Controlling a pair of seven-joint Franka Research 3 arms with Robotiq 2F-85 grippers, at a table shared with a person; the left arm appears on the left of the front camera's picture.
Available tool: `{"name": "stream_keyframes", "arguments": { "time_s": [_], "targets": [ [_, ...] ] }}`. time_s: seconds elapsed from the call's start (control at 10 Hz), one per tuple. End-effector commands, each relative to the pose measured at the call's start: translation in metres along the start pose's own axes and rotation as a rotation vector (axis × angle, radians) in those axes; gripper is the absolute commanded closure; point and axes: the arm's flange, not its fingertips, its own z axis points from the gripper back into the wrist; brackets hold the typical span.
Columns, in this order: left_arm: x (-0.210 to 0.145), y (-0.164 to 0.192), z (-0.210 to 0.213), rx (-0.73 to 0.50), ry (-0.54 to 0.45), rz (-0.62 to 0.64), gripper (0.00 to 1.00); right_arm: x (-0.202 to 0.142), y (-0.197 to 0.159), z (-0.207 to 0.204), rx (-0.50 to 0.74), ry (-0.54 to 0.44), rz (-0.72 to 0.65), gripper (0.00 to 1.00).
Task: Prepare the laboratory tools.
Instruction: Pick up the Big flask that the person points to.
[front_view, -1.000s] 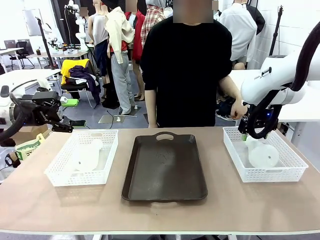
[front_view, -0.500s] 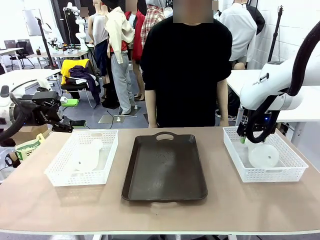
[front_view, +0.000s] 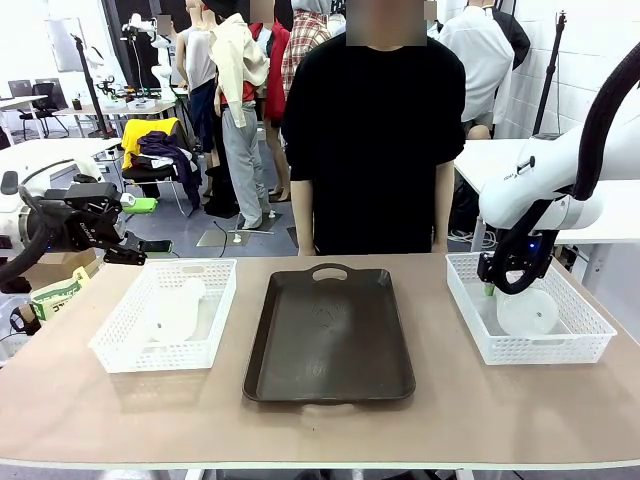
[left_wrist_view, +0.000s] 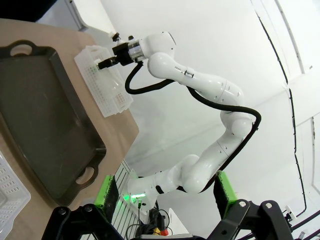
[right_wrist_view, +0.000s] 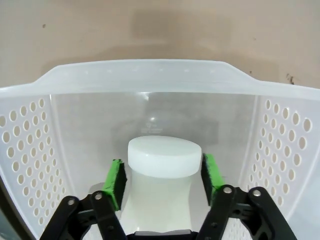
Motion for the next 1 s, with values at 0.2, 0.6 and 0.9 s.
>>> {"name": "stream_keyframes", "arguments": {
  "time_s": [0.2,0.6,0.9],
  "targets": [
    [0.0004,-0.0020,0.0013,-0.006,-0.005,-0.004,0.00,-0.0040,0.0053,0.0001,-0.051,-0.015,-0.034,1.00],
    [0.0004,-0.0020,0.0013,-0.006,-0.005,-0.004,0.00,0.0007,0.0019,0.0011,-0.018,-0.005,-0.022,1.00],
    [0.0004,-0.0020,0.0013,-0.006,-0.005,-0.004,0.00,0.0007,0.0019,0.0011,-0.018,-0.005,-0.022,1.00]
  ]
}}
